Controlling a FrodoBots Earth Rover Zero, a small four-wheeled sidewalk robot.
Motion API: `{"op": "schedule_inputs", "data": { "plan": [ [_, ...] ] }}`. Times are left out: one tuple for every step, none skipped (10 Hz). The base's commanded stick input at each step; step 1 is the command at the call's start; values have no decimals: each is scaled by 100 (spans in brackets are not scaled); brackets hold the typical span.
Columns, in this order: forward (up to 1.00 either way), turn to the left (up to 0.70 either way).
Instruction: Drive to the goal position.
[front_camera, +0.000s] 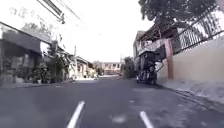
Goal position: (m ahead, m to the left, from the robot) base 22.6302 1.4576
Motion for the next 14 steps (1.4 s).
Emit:
{"op": "schedule_inputs", "data": {
  "plan": [
    [85,-34],
    [85,-34],
    [85,-34],
    [85,-19],
    [85,0],
    [85,0],
    [85,0],
    [85,0],
    [85,0],
    [85,0],
    [85,0],
    [85,0],
    [85,0],
    [85,0]
  ]
}}
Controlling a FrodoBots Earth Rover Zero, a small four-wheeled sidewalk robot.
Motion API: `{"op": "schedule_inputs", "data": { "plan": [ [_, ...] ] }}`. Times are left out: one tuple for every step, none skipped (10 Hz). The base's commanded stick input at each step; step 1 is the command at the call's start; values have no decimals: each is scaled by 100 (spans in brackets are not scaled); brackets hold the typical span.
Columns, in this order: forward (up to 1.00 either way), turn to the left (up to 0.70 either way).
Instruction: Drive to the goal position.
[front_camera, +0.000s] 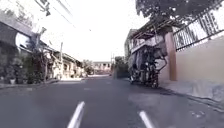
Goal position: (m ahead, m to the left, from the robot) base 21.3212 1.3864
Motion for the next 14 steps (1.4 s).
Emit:
{"op": "schedule_inputs", "data": {
  "plan": [
    [85,0],
    [85,0],
    [85,0],
    [85,0],
    [85,0],
    [85,0],
    [85,0],
    [85,0],
    [85,0],
    [85,0],
    [85,0],
    [85,0],
    [85,0],
    [85,0]
  ]
}}
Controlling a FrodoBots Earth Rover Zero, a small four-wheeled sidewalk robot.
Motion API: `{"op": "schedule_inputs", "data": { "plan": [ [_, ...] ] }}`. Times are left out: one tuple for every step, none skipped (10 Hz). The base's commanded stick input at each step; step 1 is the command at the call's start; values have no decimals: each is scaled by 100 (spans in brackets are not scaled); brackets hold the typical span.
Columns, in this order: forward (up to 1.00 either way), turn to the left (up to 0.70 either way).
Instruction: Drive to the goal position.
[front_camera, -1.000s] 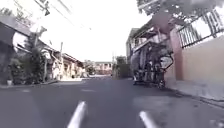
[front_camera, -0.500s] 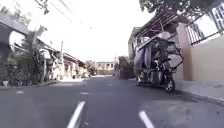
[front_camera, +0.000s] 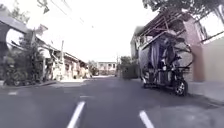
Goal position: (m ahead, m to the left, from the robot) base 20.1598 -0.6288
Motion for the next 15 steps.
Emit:
{"op": "schedule_inputs", "data": {
  "plan": [
    [85,0],
    [85,0],
    [85,0],
    [85,0],
    [85,0],
    [85,0],
    [85,0],
    [85,0],
    [85,0],
    [85,0],
    [85,0],
    [85,0],
    [85,0],
    [85,-28],
    [85,-33]
  ]
}}
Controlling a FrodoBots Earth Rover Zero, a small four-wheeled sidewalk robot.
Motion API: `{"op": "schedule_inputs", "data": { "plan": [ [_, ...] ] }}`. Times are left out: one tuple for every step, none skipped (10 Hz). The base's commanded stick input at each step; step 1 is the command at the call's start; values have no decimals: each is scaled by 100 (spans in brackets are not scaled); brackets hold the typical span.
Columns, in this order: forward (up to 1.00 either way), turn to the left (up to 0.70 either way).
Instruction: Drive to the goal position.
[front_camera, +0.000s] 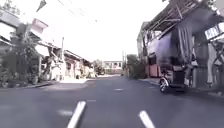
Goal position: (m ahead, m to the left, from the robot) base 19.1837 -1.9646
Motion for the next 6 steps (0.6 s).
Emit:
{"op": "schedule_inputs", "data": {
  "plan": [
    [85,-34],
    [85,-34],
    [85,-34],
    [85,-34],
    [85,-34],
    [85,-34]
  ]
}}
